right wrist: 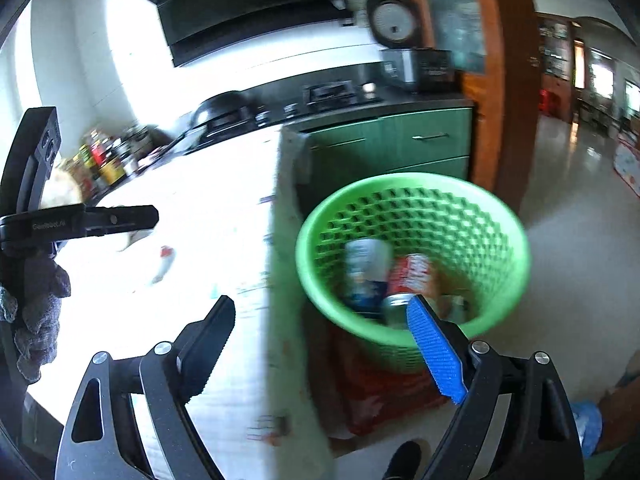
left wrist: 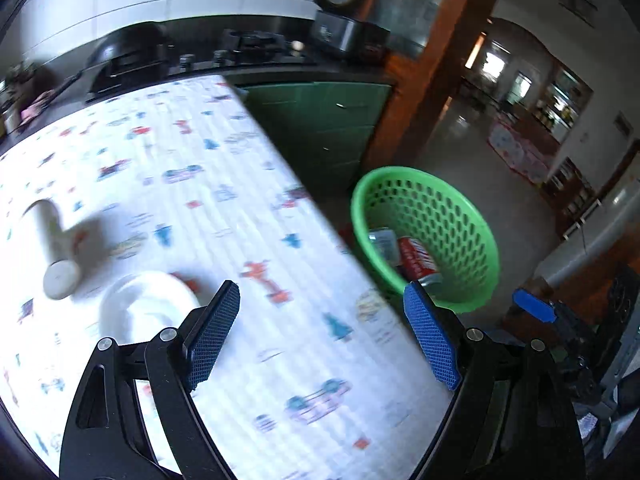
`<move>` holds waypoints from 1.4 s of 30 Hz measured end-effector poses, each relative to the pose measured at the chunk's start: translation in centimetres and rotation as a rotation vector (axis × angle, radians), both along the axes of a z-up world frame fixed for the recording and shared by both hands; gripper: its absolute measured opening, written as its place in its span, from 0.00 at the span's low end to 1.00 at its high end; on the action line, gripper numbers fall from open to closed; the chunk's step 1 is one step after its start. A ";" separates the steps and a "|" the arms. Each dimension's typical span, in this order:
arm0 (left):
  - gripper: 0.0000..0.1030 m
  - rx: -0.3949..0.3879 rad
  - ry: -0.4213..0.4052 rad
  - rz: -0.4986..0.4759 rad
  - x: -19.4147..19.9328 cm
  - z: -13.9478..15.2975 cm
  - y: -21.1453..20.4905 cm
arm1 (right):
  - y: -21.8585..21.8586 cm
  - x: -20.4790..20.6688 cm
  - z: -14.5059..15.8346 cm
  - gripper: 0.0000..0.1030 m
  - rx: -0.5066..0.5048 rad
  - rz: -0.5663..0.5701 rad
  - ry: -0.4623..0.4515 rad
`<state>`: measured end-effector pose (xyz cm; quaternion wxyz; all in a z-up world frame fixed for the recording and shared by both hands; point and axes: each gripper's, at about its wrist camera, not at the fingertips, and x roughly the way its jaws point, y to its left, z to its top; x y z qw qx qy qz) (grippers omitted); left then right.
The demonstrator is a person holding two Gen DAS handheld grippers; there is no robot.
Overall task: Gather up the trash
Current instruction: 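Move both open tools back over the table, then grasp the white plastic plate lid with the right tool while the left grasps the white paper cup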
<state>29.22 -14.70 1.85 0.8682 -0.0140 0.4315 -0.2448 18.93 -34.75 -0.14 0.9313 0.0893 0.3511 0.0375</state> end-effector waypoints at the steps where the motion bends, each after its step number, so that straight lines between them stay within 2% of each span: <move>1: 0.81 0.002 -0.007 0.023 -0.1 0.1 1.2 | 0.9 0.3 0.0 0.84 0.003 0.020 0.002; 12: 0.81 -0.005 -0.030 0.276 -0.7 1.6 14.9 | 11.8 4.5 0.2 0.89 -0.015 0.268 0.029; 20: 0.81 -0.037 0.002 0.397 -1.0 0.2 21.0 | 18.2 8.3 -1.3 0.91 -0.031 0.410 0.098; 28: 0.82 -0.068 0.037 0.446 -0.5 -1.2 24.0 | 22.8 12.4 -3.6 0.91 -0.104 0.490 0.175; 35: 0.82 -0.083 0.052 0.454 0.8 -1.6 24.9 | 24.1 15.0 -5.2 0.91 -0.130 0.506 0.216; 42: 0.84 -0.093 0.066 0.444 2.4 -1.8 24.5 | 25.0 16.1 -5.5 0.91 -0.146 0.513 0.220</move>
